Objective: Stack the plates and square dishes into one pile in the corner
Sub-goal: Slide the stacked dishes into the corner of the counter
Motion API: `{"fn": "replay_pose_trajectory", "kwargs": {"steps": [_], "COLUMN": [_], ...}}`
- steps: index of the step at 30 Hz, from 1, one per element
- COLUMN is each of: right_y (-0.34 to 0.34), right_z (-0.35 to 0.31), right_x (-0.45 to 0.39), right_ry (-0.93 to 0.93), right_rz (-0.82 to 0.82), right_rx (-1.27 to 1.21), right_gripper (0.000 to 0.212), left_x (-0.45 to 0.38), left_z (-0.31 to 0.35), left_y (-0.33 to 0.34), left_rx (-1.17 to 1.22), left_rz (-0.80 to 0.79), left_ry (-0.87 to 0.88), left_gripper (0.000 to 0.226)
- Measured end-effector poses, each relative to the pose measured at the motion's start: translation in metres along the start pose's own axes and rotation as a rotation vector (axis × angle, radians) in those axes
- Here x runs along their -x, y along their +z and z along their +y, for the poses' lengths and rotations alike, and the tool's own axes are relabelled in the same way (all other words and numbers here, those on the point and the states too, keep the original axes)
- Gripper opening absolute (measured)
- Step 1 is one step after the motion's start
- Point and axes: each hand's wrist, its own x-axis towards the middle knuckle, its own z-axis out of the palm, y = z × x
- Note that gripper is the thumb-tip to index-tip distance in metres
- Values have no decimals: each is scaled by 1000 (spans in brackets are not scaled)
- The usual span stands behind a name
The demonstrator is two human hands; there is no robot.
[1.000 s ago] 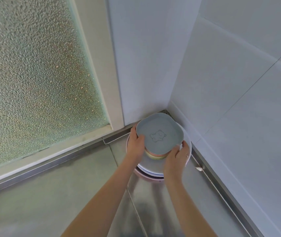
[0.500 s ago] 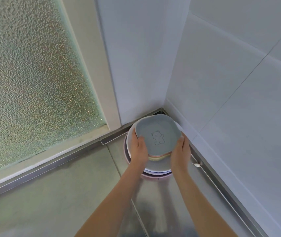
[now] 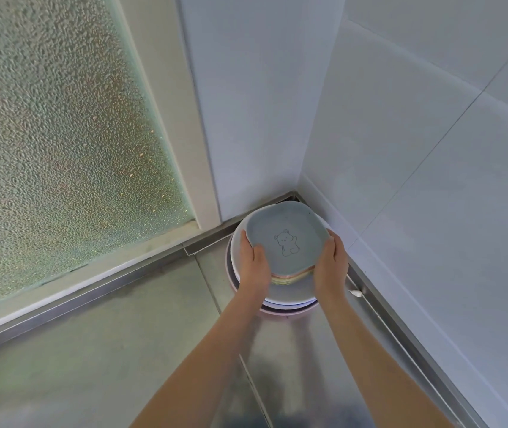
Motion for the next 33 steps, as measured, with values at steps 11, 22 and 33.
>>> {"fn": "replay_pose_trajectory", "kwargs": {"steps": [11,22,33], "right_y": [-9,-36,-28], "right_z": [8,67,86], "right_x": [3,18,16], "right_ry": [28,419,471], "right_rz": [-90,-11,-134], "right_rx": [-14,-263,-351], "right_gripper": [33,29,42], "left_x": [9,-10,-24], "left_z": [9,-44,-67], "left_y": [-4,-54,-58], "left_rx": [-54,49,-44], "left_rz": [-16,47,-78], "left_ry": [93,-202,-223], "left_gripper": [61,52,71]}}
